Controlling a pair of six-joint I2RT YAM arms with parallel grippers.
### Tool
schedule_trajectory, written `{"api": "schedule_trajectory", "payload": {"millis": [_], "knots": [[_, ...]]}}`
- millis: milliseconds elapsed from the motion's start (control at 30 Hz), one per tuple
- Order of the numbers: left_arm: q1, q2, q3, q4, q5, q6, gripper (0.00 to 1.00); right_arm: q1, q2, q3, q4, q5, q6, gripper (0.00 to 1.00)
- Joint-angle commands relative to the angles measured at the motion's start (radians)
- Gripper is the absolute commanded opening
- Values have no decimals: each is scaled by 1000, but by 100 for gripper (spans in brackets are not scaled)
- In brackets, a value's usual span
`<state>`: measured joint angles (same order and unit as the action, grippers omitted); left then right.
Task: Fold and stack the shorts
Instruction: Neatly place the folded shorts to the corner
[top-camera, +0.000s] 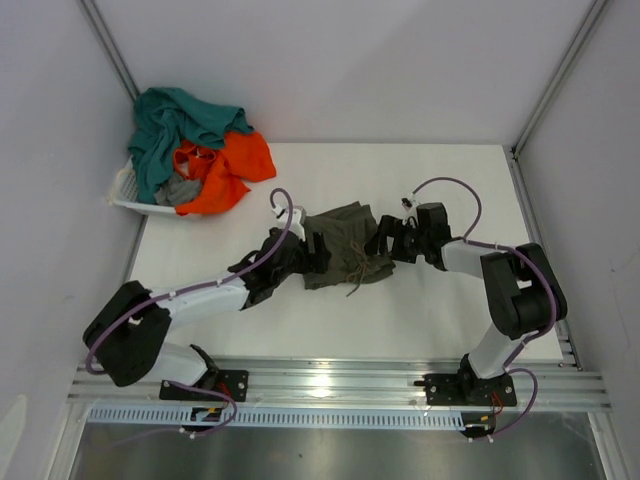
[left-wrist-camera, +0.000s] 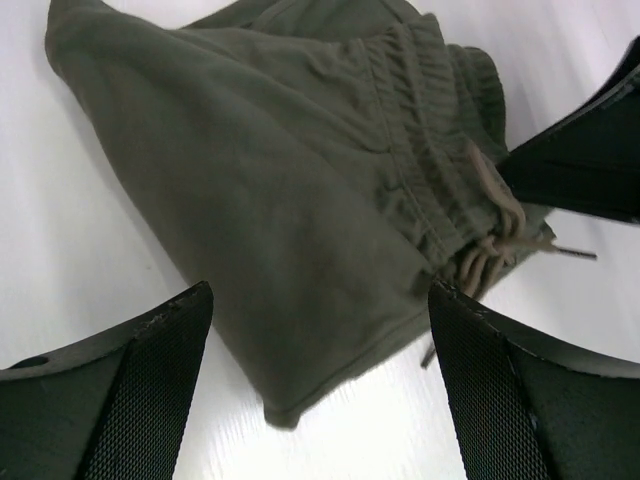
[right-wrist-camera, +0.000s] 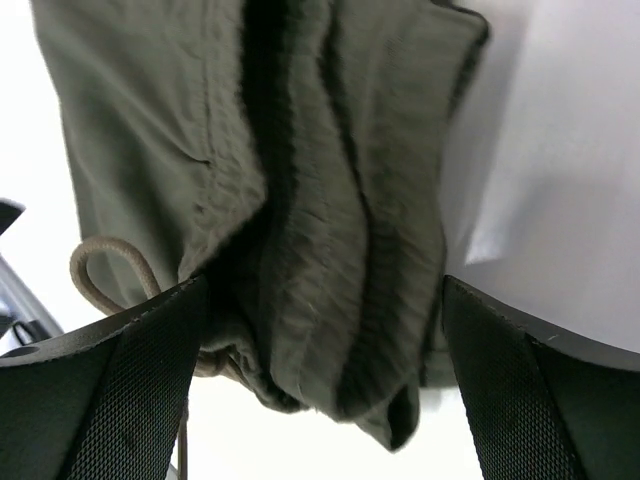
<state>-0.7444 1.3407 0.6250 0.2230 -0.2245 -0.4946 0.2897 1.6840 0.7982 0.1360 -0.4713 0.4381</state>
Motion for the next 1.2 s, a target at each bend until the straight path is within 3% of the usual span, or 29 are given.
{"api": "schedule_trajectory", "payload": {"millis": [0,133,367,500,600,633,800,833,933,1167], "knots": [[20,78,94,-8,24,14,90,3,52,-16,36,-37,14,99],[40,172,163,-65,20,4,89,40,72,16,-25,41,-18,97],[50,195,137,-37,27,-13,89,123,120,79,-159,254,-39,78],[51,154,96,-13,30,-19,89,190,170,131,-234,411,-35,76],[51,85,71,-27,37,-24,89,236,225,180,-279,508,-24,69],[51,63,65,-37,40,-24,89,246,241,193,-288,523,-21,61],[51,-90,26,-125,47,-25,89,279,295,245,-315,516,-35,35],[51,-147,21,-137,47,-25,89,279,293,245,-314,505,-36,22],[51,-254,-7,-184,47,-25,89,269,276,246,-306,491,-39,0],[51,-374,-51,-271,57,-44,89,129,256,346,-340,393,-44,0]]}}
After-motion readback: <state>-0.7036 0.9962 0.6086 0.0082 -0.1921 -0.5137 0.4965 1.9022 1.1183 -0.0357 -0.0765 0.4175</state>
